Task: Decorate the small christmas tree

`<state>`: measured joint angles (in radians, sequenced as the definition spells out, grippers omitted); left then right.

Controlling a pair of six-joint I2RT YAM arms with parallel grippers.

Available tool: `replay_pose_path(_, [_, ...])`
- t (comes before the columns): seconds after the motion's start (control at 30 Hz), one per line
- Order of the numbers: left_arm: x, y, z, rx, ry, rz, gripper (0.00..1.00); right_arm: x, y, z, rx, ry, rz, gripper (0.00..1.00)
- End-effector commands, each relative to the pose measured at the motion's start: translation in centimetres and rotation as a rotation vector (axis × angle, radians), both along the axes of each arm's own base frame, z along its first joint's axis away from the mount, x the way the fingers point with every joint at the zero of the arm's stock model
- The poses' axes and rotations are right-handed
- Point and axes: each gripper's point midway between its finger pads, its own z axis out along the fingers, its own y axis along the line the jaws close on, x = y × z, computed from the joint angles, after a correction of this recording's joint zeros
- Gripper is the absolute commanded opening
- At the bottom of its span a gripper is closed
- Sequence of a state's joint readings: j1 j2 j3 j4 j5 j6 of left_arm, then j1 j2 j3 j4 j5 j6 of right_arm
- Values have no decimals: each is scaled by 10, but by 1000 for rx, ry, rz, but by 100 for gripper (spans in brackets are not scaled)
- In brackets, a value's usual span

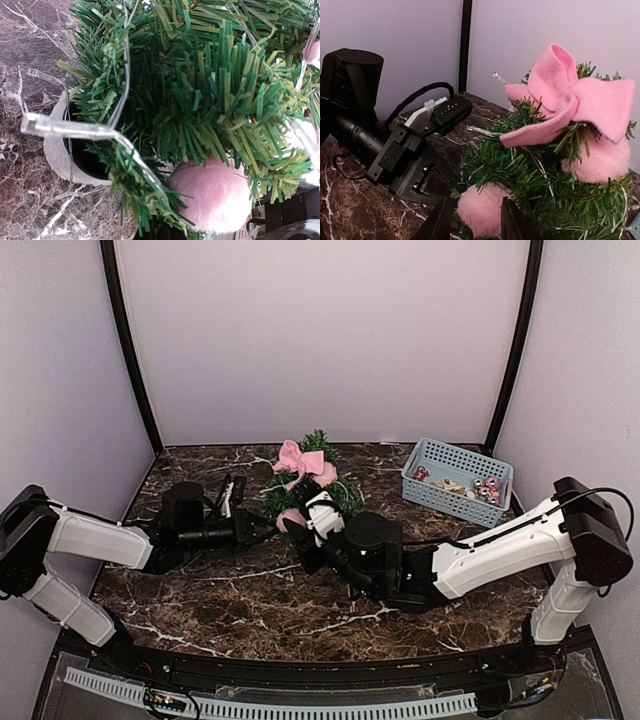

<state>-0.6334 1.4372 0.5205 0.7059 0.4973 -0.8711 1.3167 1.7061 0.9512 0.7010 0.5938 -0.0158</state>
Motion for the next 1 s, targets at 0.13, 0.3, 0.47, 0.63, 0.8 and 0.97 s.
replay_pose_path(0.13, [-4,0,18,-21,-52,-13,0,11,12,-9,46,109,39,28])
replay_pose_path(0.3, [-4,-1,19,-21,-54,-14,0,16,18,-23,33,148,52,23])
replay_pose_path(0.47, [-5,-1,18,-18,-52,-22,0,25,21,-30,24,158,30,18])
replay_pose_path(0.63, [-5,-2,18,-18,-52,-25,0,41,20,-40,8,152,-40,16])
replay_pose_path(0.8, [-7,-1,17,-13,-48,-26,0,52,17,-40,17,137,-97,16])
replay_pose_path(0.97, [-6,1,17,-2,-49,-14,2,47,17,-25,46,130,-67,20])
